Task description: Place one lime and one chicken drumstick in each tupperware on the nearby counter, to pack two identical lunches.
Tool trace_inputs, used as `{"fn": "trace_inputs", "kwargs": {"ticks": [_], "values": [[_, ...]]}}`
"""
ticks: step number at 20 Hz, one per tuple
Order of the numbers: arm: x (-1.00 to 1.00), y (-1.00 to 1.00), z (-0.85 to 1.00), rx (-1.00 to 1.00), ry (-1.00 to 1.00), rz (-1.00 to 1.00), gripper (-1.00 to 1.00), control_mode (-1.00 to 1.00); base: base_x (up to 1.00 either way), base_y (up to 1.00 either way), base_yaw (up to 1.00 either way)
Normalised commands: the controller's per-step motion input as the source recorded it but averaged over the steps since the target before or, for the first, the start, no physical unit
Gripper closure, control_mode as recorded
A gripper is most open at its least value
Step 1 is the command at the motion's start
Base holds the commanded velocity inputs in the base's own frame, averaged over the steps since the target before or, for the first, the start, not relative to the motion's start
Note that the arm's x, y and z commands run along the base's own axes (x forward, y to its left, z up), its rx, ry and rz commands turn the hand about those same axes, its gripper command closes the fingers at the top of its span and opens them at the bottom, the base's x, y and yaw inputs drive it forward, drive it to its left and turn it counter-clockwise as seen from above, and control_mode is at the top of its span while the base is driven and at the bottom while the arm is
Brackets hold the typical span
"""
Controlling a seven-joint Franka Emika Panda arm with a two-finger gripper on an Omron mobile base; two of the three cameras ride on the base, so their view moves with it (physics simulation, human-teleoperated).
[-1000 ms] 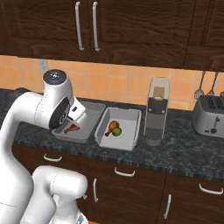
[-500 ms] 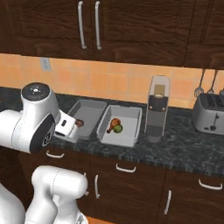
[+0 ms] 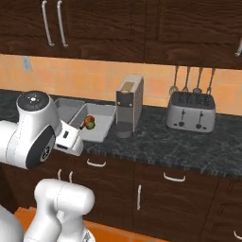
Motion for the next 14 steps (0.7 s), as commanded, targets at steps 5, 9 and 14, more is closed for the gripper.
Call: {"fn": "trace_inputs", "kwargs": {"ticks": [5,9,14], "values": [[0.00,0.00,0.00,0.00,0.00,0.00,-1.00,1.00,0.15,-1.00,0.00],[0.00,0.00,0.00,0.00,0.00,0.00,-1.00,1.00,0.01,-1.00,0.00],[0.00,0.00,0.00,0.00,0.00,0.00,-1.00,1.00,-0.38,-1.00,0.00]]}}
